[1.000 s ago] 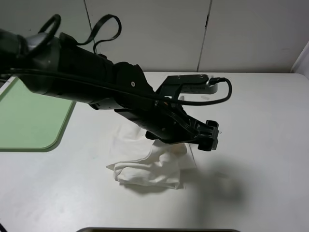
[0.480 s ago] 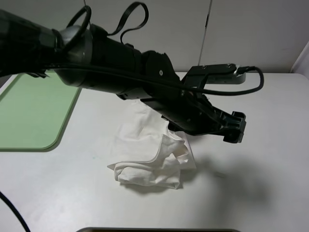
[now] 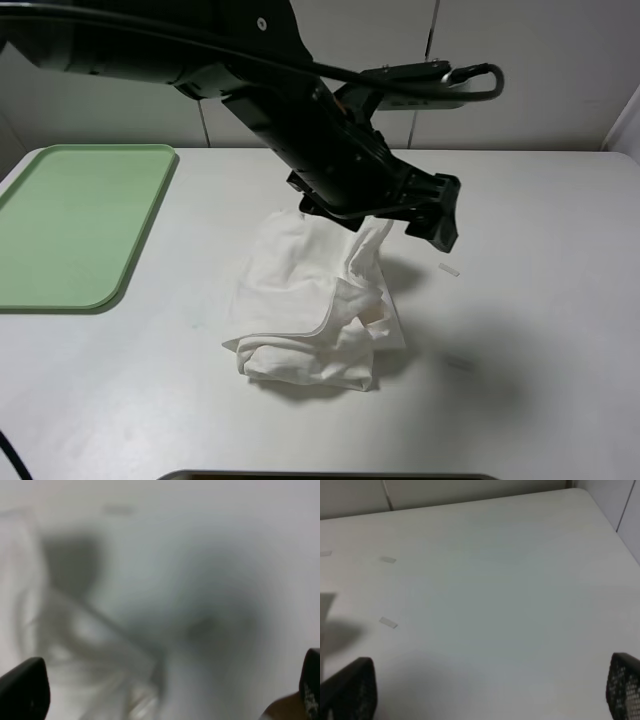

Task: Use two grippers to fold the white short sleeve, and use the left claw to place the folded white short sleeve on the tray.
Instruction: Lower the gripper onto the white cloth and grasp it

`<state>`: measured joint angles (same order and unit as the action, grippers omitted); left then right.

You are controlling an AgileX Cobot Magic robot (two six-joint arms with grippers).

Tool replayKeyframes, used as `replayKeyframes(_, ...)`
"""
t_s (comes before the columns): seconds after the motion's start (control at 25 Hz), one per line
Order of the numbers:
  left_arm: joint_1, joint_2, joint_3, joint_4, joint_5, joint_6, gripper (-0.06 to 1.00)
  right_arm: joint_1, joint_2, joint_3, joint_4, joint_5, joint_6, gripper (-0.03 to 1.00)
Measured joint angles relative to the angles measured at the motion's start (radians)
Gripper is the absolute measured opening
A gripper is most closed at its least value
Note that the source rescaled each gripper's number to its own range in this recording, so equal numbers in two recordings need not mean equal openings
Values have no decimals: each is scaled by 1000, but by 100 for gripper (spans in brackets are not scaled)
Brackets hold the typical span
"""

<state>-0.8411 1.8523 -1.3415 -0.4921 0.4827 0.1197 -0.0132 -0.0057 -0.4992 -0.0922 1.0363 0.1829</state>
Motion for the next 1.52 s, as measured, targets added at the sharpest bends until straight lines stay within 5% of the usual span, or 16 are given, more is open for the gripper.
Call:
replayKeyframes(0.52,93,-13,0,161,229,-76,100,0,0,0,0,0,0,100)
replayKeyframes(1.24,114,-66,0,492,423,-261,100,1,0,0,2,0,0,100)
replayKeyframes(1.52,171,-67,59,452,398,-277,100,1,0,0,3,0,0,100)
